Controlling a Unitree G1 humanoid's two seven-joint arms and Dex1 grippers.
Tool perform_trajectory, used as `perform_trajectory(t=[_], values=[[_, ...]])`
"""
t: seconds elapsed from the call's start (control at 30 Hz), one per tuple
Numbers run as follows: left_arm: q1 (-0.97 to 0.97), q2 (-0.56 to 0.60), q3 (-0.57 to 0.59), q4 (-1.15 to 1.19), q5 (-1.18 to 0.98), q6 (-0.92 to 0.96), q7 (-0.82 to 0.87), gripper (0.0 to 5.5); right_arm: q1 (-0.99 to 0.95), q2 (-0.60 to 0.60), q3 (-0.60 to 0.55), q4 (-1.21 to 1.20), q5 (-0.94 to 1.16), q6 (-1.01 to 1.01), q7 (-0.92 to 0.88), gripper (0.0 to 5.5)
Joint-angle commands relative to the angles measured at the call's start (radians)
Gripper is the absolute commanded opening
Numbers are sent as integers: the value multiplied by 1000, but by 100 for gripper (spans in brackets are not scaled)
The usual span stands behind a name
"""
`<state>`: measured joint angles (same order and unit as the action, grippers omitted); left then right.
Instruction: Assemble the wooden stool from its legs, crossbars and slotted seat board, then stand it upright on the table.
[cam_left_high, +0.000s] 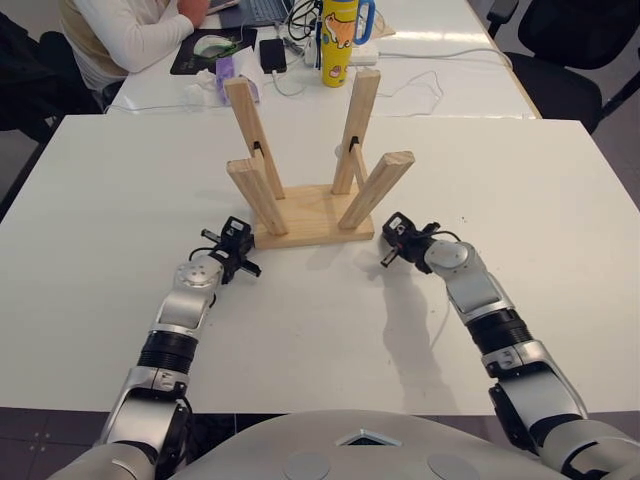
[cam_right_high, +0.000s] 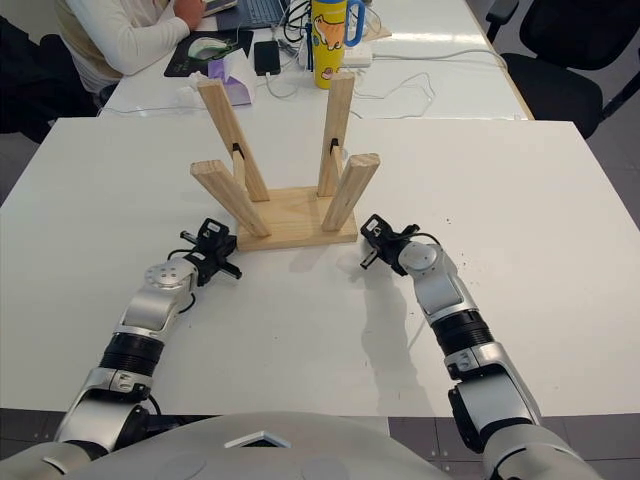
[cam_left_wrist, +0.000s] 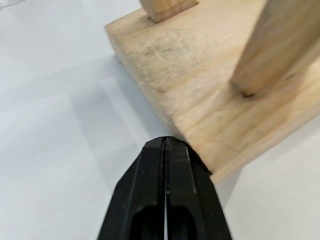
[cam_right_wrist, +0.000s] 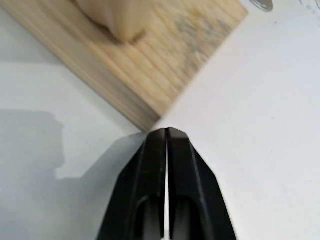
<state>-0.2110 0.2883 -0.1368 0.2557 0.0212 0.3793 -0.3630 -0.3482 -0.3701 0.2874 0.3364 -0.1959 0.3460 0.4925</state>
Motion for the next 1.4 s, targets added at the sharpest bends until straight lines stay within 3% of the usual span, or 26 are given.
perform_trajectory(t=[0.03,0.33,0.5,0.77,1.07,1.17,1.4], values=[[4,-17,-24,-15,3,24,-17,1,-22,32,19,32,-1,-39,10,0],[-6,-20,-21,-88,9,55,-16,1,33,44,12,-77,70,-128,93,0],[-42,-11,-2,-263,-9,127,-22,1,70,42,-57,-304,173,-137,133,0],[-146,2,47,-487,-34,263,-13,1,34,54,-102,-466,215,-71,129,0],[-81,42,77,-401,-7,242,21,1,29,15,-105,-413,145,-65,70,0],[-61,37,136,-414,-2,181,79,1,28,8,-119,-348,90,-80,-4,0],[-151,58,405,-398,-65,-31,233,1,69,19,-75,-334,31,-58,-46,0]])
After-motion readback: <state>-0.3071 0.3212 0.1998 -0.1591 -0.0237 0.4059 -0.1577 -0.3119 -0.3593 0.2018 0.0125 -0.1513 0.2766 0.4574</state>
